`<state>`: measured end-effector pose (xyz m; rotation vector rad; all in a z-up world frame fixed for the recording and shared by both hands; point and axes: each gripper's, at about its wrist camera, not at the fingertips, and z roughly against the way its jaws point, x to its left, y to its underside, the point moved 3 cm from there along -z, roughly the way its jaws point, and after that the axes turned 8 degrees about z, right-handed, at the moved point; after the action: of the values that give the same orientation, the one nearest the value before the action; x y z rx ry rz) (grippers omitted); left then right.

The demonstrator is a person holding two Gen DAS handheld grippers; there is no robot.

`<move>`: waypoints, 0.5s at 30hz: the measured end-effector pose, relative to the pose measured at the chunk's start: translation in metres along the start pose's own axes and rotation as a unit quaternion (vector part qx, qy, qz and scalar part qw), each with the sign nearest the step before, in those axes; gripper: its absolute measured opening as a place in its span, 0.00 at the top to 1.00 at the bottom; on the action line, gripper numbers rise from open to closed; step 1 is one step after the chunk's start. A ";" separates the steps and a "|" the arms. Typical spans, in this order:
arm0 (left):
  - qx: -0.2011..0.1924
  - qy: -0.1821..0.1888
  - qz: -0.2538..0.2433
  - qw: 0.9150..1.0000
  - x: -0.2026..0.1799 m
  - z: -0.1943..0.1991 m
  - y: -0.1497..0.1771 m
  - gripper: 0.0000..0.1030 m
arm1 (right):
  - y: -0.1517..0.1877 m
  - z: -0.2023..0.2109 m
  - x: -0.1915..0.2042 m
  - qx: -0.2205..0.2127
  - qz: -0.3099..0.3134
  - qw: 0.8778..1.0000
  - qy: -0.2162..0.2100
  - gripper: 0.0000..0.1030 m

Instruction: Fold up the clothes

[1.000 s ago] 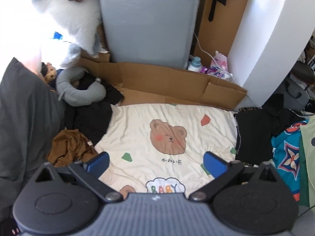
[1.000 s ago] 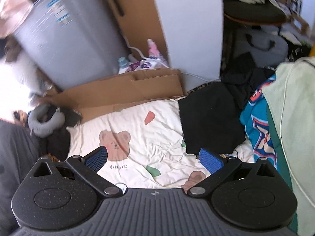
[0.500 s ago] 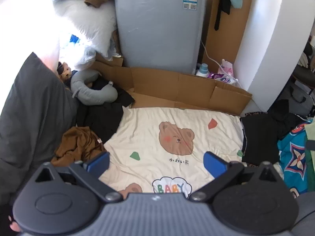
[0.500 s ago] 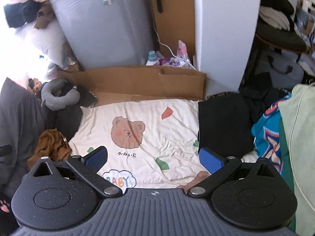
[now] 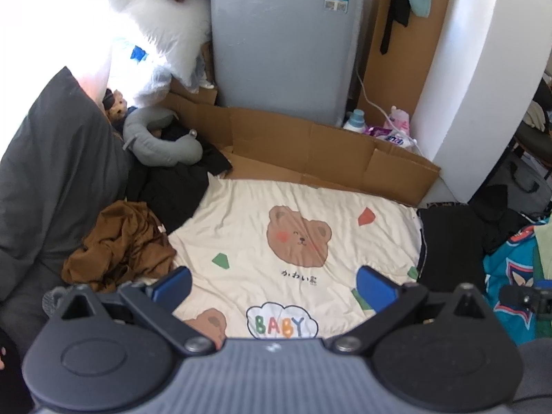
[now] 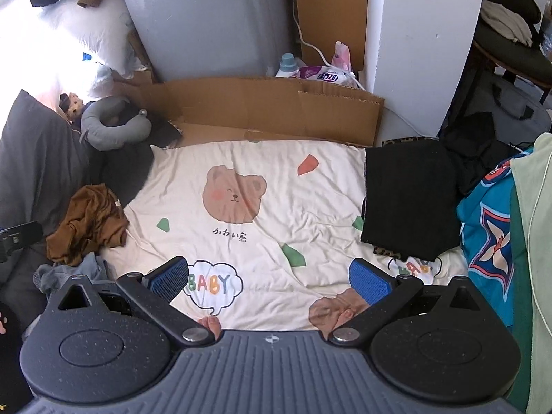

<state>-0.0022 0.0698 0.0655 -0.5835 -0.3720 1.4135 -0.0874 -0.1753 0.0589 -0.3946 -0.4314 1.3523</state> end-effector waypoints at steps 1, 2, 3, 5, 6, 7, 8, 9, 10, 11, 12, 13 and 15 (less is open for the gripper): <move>0.001 -0.005 0.000 1.000 -0.001 -0.004 0.002 0.00 | 0.002 0.000 -0.001 -0.003 0.002 1.000 0.003 0.01; 0.000 -0.010 -0.002 1.000 -0.001 -0.007 0.004 0.00 | 0.003 -0.001 -0.002 -0.005 0.002 1.000 0.005 0.01; -0.001 -0.015 -0.005 1.000 -0.002 -0.010 0.007 0.00 | 0.004 -0.001 -0.003 -0.006 0.002 1.000 0.006 0.01; 0.001 -0.021 -0.014 1.000 -0.004 -0.016 0.012 0.00 | 0.006 0.000 -0.006 -0.014 0.000 1.000 0.003 0.01; 0.003 -0.021 -0.016 1.000 -0.004 -0.018 0.015 0.00 | 0.006 0.001 -0.008 -0.019 -0.002 1.000 0.000 0.01; 0.006 -0.021 -0.013 1.000 -0.003 -0.020 0.017 0.00 | 0.007 0.000 -0.010 -0.020 -0.006 1.000 -0.002 0.01; 0.010 -0.021 -0.006 1.000 -0.001 -0.022 0.019 0.00 | 0.008 -0.002 -0.011 -0.016 -0.008 1.000 -0.003 0.01; 0.013 -0.021 0.000 1.000 0.000 -0.025 0.021 0.00 | 0.010 -0.004 -0.012 -0.012 -0.006 1.000 -0.004 0.01; 0.016 -0.021 0.008 1.000 0.003 -0.027 0.022 0.00 | 0.011 -0.006 -0.012 -0.009 -0.004 1.000 -0.005 0.01; 0.020 -0.021 0.018 0.999 0.006 -0.029 0.023 0.00 | 0.012 -0.008 -0.012 -0.007 -0.002 1.000 -0.007 0.01; 0.022 -0.022 0.026 0.999 0.007 -0.030 0.025 0.00 | 0.014 -0.010 -0.012 -0.005 -0.001 1.000 -0.009 0.01; 0.022 -0.024 0.031 0.999 0.008 -0.031 0.027 0.00 | 0.015 -0.013 -0.011 -0.002 0.000 1.000 -0.011 0.01; 0.020 -0.028 0.034 0.999 0.007 -0.032 0.031 0.00 | 0.018 -0.018 -0.011 0.004 0.002 1.000 -0.016 0.01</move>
<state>-0.0077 0.0737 0.0211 -0.5285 -0.3702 1.5015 -0.0953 -0.1832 0.0337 -0.3691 -0.4520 1.3660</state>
